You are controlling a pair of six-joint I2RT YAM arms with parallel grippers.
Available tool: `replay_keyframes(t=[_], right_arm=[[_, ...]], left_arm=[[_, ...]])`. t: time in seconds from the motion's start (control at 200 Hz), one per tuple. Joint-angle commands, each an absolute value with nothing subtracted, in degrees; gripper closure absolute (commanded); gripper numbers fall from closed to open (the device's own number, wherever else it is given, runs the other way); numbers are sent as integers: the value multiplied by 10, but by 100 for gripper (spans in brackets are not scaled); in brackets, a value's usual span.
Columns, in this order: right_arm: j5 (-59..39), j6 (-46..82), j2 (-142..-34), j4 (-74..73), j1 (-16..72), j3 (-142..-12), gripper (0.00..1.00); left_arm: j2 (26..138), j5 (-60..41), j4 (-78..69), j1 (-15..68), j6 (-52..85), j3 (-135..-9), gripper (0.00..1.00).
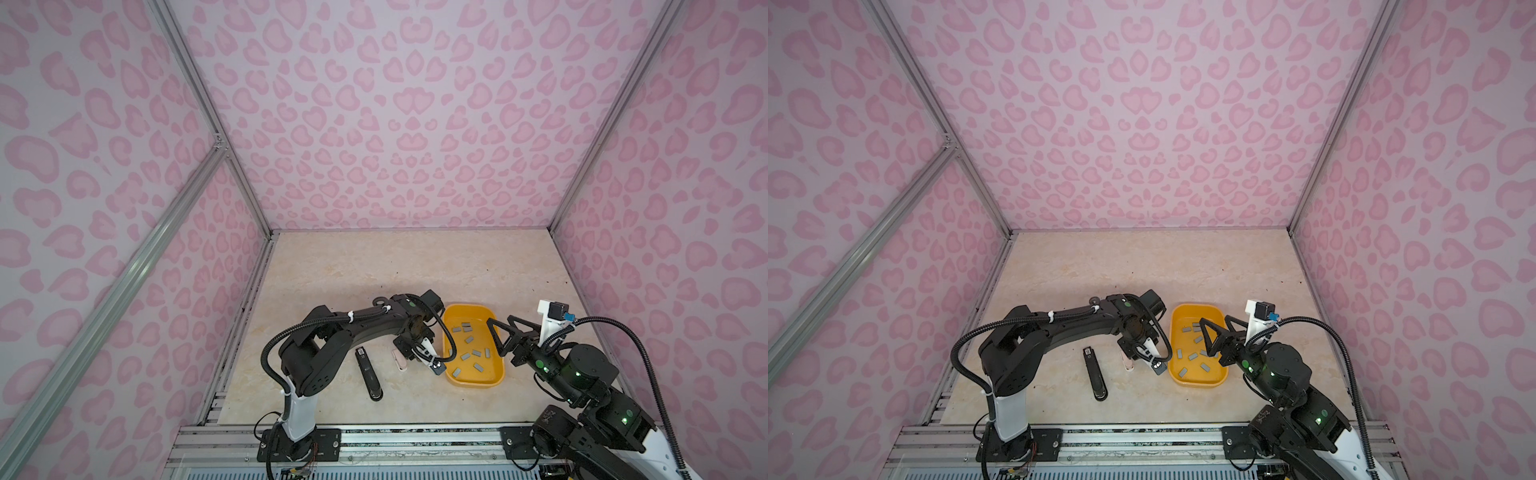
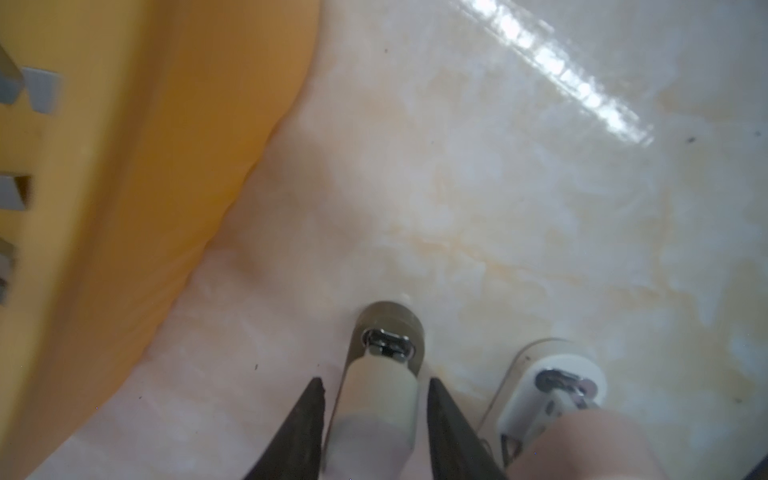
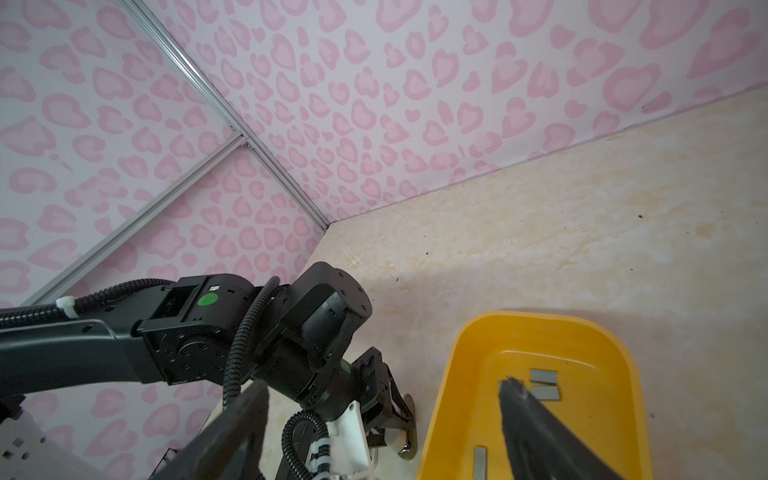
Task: Load the staples into the stapler
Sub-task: 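Close the left gripper on the cream stapler while the right hovers by the tray, then lift the cream stapler with the left gripper toward the right gripper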
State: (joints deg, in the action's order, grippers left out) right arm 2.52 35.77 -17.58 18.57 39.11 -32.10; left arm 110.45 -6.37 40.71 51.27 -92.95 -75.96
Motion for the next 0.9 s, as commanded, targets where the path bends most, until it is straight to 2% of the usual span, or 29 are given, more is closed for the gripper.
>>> replay_keyframes(t=[0.0,0.26,0.495,0.515,0.695,0.775,0.865,0.9], right_arm=[[11,351,-167,189,381,-323,12],[-6,351,-171,189,365,-318,11],[-24,356,-176,175,356,-310,11],[-24,356,-176,176,356,-309,11],[-27,358,-177,172,352,-307,11],[-24,358,-177,173,350,-306,11],[-14,358,-177,179,346,-306,11],[-10,357,-176,181,344,-305,11]], left_arm=[[1109,-65,428,514,-930,-765,57],[1122,-72,442,522,-922,-788,63],[1122,-73,446,524,-916,-790,63],[1122,-72,446,524,-916,-791,67],[1122,-76,449,524,-915,-792,75],[1122,-79,450,524,-912,-794,82],[1118,-84,449,524,-890,-800,96],[1111,-86,446,524,-876,-801,96]])
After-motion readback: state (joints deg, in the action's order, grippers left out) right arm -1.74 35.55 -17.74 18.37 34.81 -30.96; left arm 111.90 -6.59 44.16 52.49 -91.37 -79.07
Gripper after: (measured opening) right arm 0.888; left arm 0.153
